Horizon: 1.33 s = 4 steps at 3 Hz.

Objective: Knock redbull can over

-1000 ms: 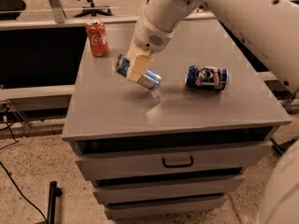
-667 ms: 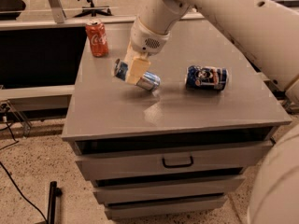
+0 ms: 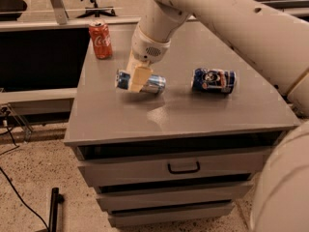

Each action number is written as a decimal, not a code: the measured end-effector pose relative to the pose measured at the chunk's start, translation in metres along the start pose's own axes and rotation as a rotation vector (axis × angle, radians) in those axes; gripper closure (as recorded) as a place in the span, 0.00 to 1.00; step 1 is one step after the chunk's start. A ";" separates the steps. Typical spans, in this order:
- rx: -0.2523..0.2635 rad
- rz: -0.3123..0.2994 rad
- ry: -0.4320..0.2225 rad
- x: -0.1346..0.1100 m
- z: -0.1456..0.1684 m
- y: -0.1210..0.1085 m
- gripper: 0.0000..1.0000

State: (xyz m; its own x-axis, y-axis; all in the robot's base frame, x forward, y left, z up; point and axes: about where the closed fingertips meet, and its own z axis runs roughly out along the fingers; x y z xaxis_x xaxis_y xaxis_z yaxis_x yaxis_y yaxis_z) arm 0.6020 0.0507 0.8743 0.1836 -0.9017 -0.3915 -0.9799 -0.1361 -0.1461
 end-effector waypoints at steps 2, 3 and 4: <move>-0.005 -0.002 0.000 -0.001 0.003 0.000 0.00; -0.005 -0.002 0.000 -0.001 0.003 0.000 0.00; 0.016 0.025 -0.001 0.017 -0.002 0.001 0.00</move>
Offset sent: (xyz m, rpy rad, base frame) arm -0.0002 0.0012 -0.0014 -0.0004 0.0017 0.0019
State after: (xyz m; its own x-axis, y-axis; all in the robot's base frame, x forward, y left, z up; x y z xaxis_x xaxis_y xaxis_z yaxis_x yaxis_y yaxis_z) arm 0.6043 0.0346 0.8697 0.1589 -0.9045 -0.3958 -0.9828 -0.1067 -0.1508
